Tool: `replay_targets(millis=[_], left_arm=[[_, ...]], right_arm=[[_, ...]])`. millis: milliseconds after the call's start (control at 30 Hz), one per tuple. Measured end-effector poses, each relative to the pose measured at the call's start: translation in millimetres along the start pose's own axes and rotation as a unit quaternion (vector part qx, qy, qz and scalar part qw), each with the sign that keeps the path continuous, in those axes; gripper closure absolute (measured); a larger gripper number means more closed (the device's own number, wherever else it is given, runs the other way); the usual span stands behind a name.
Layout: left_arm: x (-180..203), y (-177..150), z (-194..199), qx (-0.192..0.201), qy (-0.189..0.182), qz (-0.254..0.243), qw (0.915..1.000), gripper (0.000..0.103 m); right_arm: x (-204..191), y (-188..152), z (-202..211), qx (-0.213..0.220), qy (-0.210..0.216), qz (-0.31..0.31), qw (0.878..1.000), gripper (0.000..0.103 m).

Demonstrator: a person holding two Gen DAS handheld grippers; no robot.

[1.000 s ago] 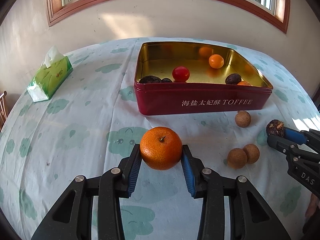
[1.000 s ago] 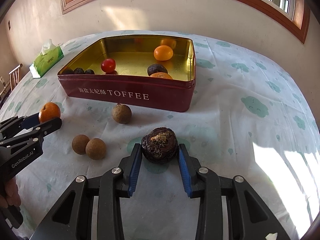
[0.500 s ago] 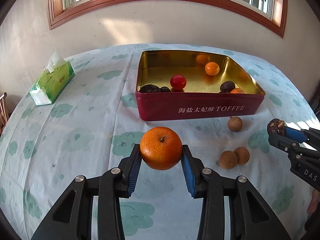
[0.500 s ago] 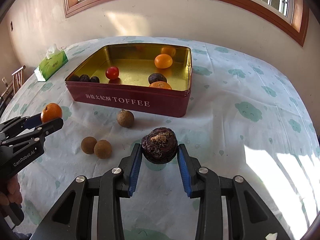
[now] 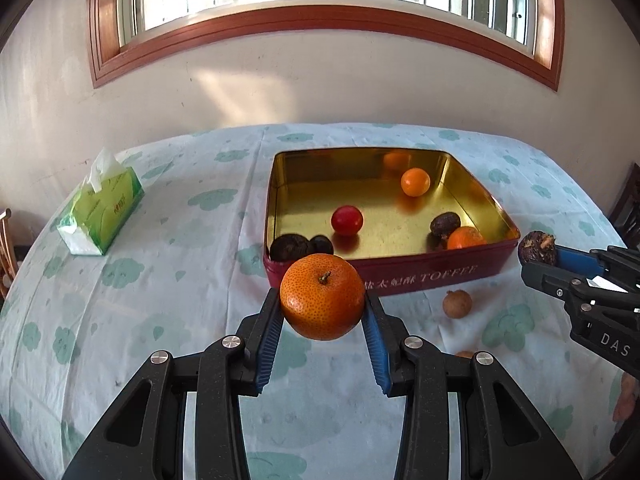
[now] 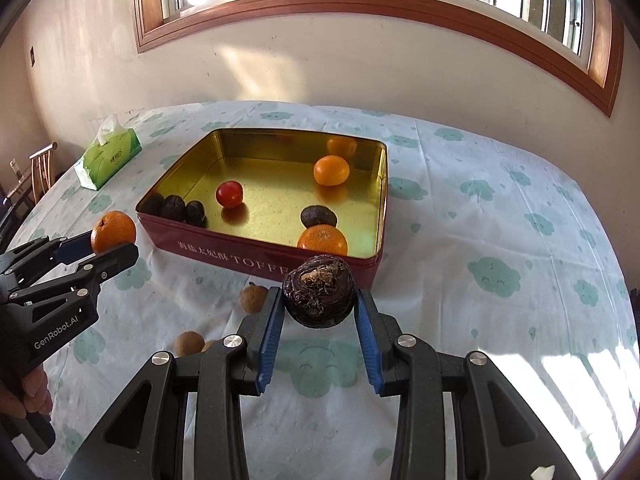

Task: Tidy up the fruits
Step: 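Carry the mandarin and dried fruit over the tin and open both grippers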

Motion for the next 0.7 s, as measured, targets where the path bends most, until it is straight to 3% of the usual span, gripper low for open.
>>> replay_targets(millis=[367,700], left_arm=[[-3.7,39.4,-31.9,-0.01,0.004,0.005,0.9999,0.062],[1.0,37.9,-58.2,-0.034,0.007,0.0,0.9994,0.062]], right_arm=[[5.4,40.0,-28.7,-0.003,0.009,-0.001,1.0,0.069],[10.1,39.2,-53.7,-0.023,0.007,0.001,1.0,0.069]])
Point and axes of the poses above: each gripper's, at about its wrist camera, not at the fingertips, and z roughly against the way its jaws point, x to its right, y to its top, the point moved 10 cm from there along -z, roughly the way its jaws point, and after that the axes turned 3 degrees about y, right-handed, at the moved point
